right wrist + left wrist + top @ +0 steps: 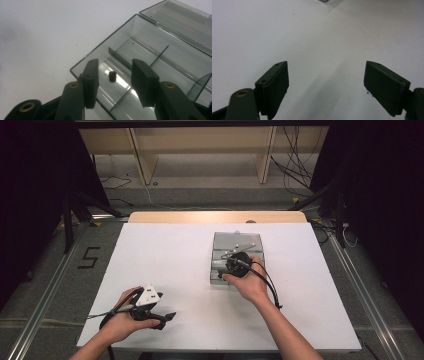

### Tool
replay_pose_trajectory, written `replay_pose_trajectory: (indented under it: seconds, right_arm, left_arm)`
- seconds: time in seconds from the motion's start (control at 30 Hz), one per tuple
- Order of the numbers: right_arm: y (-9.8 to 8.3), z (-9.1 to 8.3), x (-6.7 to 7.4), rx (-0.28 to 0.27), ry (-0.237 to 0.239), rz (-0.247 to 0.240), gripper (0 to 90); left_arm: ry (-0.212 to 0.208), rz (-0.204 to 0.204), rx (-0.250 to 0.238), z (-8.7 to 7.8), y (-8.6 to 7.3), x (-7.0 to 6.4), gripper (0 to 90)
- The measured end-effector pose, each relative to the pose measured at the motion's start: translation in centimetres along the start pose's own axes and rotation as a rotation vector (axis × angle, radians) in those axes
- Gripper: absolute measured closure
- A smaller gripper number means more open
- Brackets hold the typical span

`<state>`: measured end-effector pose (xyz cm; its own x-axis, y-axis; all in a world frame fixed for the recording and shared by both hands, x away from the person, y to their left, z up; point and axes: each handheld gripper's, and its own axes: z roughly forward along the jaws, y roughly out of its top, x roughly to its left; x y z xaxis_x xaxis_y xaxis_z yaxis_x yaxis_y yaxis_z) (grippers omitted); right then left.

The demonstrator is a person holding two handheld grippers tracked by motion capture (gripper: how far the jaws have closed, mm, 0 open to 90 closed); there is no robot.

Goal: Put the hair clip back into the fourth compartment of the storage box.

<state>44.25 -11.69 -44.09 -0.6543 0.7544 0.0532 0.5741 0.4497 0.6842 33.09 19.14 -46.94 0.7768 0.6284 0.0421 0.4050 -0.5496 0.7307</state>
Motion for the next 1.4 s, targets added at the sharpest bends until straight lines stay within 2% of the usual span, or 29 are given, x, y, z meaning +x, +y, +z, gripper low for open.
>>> replay_pose_trajectory:
  seconds: [0.43, 0.77, 1.0, 1.4]
  right_arm:
    - [-1.1, -1.3, -0.2, 0.002, -0.014, -0.008, 52.3]
    - [-2.1, -2.8, -0.5, -0.025, -0.015, -0.001, 47.1]
    - [-3.4, -4.1, -1.0, -0.05, -0.002, 0.007, 44.0]
    - [-5.8, -6.0, -2.0, -0.078, -0.011, 0.025, 40.3]
  left_arm:
    - [0.0, -0.004, -0.001, 0.0, 0.0, 0.0, 20.0]
    - [0.001, -0.007, -0.005, 0.0, 0.0, 0.0, 20.0]
    - [0.004, -0.006, -0.005, -0.1, -0.1, 0.0, 20.0]
    - [0.006, -0.007, -0.002, -0.1, 0.0, 0.0, 20.0]
